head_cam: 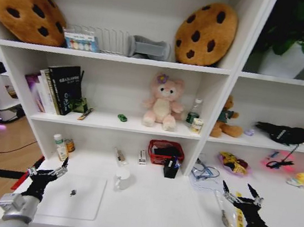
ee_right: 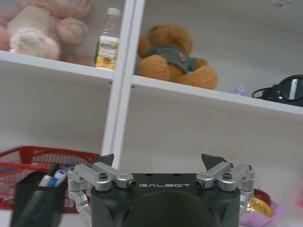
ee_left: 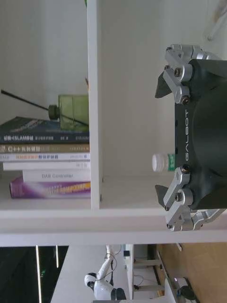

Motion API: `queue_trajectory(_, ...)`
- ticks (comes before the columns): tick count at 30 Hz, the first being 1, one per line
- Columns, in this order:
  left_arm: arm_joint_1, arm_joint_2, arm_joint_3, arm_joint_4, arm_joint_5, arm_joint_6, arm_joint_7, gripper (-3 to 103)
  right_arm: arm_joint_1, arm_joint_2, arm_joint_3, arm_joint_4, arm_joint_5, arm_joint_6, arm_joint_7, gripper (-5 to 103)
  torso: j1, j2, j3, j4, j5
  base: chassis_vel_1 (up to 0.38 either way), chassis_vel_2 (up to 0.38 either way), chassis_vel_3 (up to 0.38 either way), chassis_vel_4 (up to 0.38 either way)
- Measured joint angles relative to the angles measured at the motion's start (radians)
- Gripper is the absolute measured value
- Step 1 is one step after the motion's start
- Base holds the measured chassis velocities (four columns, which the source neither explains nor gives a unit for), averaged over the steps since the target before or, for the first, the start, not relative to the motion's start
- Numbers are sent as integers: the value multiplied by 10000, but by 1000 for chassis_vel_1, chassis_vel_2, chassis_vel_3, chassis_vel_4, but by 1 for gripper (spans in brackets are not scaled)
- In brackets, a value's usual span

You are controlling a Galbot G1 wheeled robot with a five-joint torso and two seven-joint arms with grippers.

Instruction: Organize the objects on the table.

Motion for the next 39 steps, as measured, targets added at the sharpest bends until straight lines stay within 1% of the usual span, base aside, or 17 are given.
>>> queue_trajectory(1,0,0,0,0,0,0,0,100,0,0,0,0,0,0,0,100,0,0,0,0,0,335,340,-347,-324)
queue_trajectory(2,-2,0,-1,4,0,1,-16,100,-1,-1,1,1,0,1,0,100,2,1,-1,2,-32,307,340,-347,-310)
queue_trajectory(4,1,0,-1,4,0,2,-12,100,-2,-1,2,2,0,2,1,100,-1,2,-2,2,-23,334,337,-339,-329)
queue_trajectory(5,0,0,-3,2,0,1,-12,100,-1,0,1,1,0,1,1,100,-2,2,-1,-1,6,334,333,-326,-329)
queue_trajectory(7,1,0,-1,3,0,1,-12,100,-1,0,0,0,0,0,0,100,1,0,1,2,-6,296,333,-268,-296)
queue_trajectory(9,-1,1,-3,6,0,1,-14,100,-5,0,2,4,-1,3,1,100,0,3,-3,-4,-36,236,168,-240,-181)
queue_trajectory(10,-1,1,-3,6,0,1,-14,100,-5,0,2,4,-1,3,1,100,0,3,-3,-4,-36,236,101,-211,-181)
queue_trajectory(11,0,1,-5,6,0,1,-14,100,-4,1,2,3,0,2,1,100,-3,3,-3,-1,-4,194,43,-107,-187)
queue_trajectory(12,0,1,-5,5,0,1,-14,100,-2,1,0,2,0,1,0,100,-1,2,-2,2,0,110,43,-107,-69)
queue_trajectory(13,1,0,-5,6,0,1,-17,100,2,1,0,3,-1,2,0,100,1,1,0,6,-22,7,76,-13,-69)
queue_trajectory(15,0,0,-3,6,0,1,-17,100,3,0,2,3,0,2,1,100,2,1,-1,5,-26,7,76,20,-42)
queue_trajectory(16,0,0,-2,5,1,1,-17,100,2,0,1,2,-1,2,1,100,1,1,0,4,-4,-65,2,53,18)
queue_trajectory(17,0,-1,-1,5,0,1,-16,100,1,0,1,-1,0,2,2,100,1,0,1,1,0,-92,-47,63,18)
queue_trajectory(21,0,-1,3,6,0,1,-12,100,-2,0,6,-1,0,2,4,100,1,1,0,-3,-16,-91,-78,72,42)
queue_trajectory(22,0,-1,3,5,0,1,-10,100,-2,0,6,-2,0,2,5,100,1,0,1,-2,-5,-49,-53,54,24)
queue_trajectory(26,0,-1,3,5,0,1,-10,100,-1,0,6,-1,0,3,5,100,0,1,-1,0,-17,0,0,0,0)
queue_trajectory(39,-1,-1,0,5,0,1,-10,100,1,0,4,0,0,4,4,100,3,-1,1,0,-11,57,-53,-74,65)
